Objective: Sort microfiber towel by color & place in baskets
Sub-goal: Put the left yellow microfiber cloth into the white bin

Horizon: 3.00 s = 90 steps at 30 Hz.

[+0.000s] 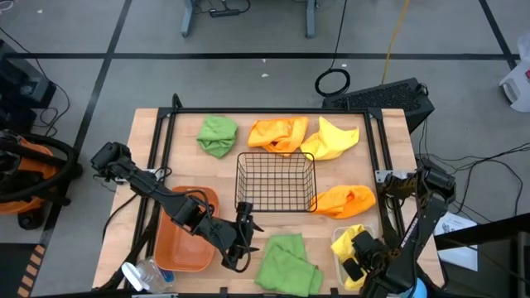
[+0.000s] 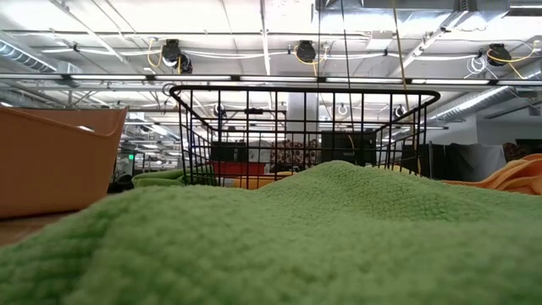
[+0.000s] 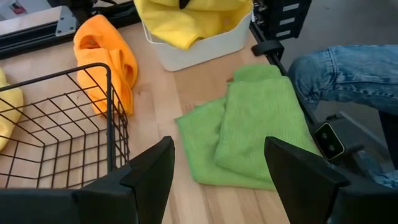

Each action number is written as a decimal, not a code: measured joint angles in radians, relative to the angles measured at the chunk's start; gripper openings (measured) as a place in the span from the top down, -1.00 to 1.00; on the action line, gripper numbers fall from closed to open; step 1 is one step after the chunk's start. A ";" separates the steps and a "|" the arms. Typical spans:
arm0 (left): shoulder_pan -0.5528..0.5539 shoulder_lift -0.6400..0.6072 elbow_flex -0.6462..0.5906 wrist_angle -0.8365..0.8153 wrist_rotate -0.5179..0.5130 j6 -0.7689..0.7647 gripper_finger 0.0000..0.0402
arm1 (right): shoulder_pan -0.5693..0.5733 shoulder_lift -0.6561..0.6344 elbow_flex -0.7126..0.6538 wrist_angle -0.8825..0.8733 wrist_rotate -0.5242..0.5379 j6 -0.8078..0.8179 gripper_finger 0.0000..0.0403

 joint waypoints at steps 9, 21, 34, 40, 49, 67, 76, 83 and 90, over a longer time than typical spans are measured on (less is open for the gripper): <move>0.000 0.000 0.000 -0.019 0.000 -0.001 -0.27 | 0.000 -0.019 0.075 -0.099 -0.069 -0.065 -0.06; -0.001 0.000 0.000 -0.057 0.001 -0.026 -0.27 | -0.003 -0.022 0.177 -0.076 0.050 -0.570 0.08; -0.001 0.000 0.000 -0.057 0.001 -0.022 -0.27 | -0.027 -0.021 -0.094 0.138 0.017 -0.737 0.96; 0.017 0.000 0.000 -0.057 -0.008 -0.015 -0.27 | -0.030 -0.021 -0.236 0.341 0.011 -0.742 0.98; 0.060 0.000 0.000 -0.057 -0.012 -0.017 -0.27 | -0.033 -0.023 -0.334 0.455 0.014 -0.785 0.99; 0.069 -0.004 0.000 -0.054 -0.016 0.010 -0.27 | -0.033 -0.136 -0.164 0.280 -0.019 -0.784 0.98; 0.073 -0.004 0.000 -0.044 -0.018 0.054 -0.27 | -0.028 -0.136 -0.208 0.425 0.005 -0.786 0.99; 0.073 -0.004 0.000 -0.030 -0.018 0.055 -0.27 | -0.040 -0.129 -0.399 0.671 -0.016 -0.790 1.00; 0.073 -0.004 0.000 -0.027 -0.018 0.055 -0.27 | -0.052 -0.140 -0.490 0.777 -0.016 -0.794 1.00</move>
